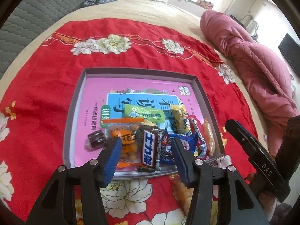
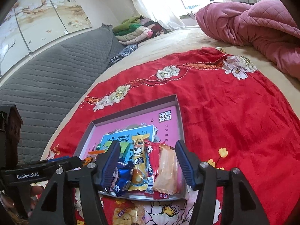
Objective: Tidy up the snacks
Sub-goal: 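Withdraw both open grippers from the tray toward the remaining snacks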
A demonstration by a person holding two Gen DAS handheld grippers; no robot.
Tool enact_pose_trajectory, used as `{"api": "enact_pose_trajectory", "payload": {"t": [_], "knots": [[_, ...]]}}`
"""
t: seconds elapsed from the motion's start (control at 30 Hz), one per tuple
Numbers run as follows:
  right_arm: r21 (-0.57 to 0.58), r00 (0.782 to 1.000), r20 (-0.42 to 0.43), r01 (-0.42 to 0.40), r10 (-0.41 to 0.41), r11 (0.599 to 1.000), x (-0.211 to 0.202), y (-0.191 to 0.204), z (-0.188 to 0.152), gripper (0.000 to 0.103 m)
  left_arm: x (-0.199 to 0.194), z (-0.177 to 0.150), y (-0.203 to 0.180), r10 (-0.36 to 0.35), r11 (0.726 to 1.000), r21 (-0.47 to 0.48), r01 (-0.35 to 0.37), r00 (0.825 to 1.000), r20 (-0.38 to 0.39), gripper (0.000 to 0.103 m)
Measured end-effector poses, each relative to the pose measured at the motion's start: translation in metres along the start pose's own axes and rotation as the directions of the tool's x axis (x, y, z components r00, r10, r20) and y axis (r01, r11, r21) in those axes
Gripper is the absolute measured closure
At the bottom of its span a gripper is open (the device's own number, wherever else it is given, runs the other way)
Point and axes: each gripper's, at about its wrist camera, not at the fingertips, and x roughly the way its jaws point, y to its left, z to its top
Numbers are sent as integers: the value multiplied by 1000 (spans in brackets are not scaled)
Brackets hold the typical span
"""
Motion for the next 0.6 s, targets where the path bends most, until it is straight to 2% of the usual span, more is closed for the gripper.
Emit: {"api": "enact_pose_trajectory", "payload": {"t": [0.27,0.33,0.6], "knots": [[-30,999,39,-16,18,999,-11,7,2,34,-19,2,19,20,999,-34,-19,1000,21,46],[-40,999,52,-11,13,999,-13,10,2,27,-24,1,25,25,999,-43,-24,999,25,46],[-69,996,79,-23,29,997,-22,17,1,22,-38,-6,44,59,997,-61,-58,998,20,45]]}}
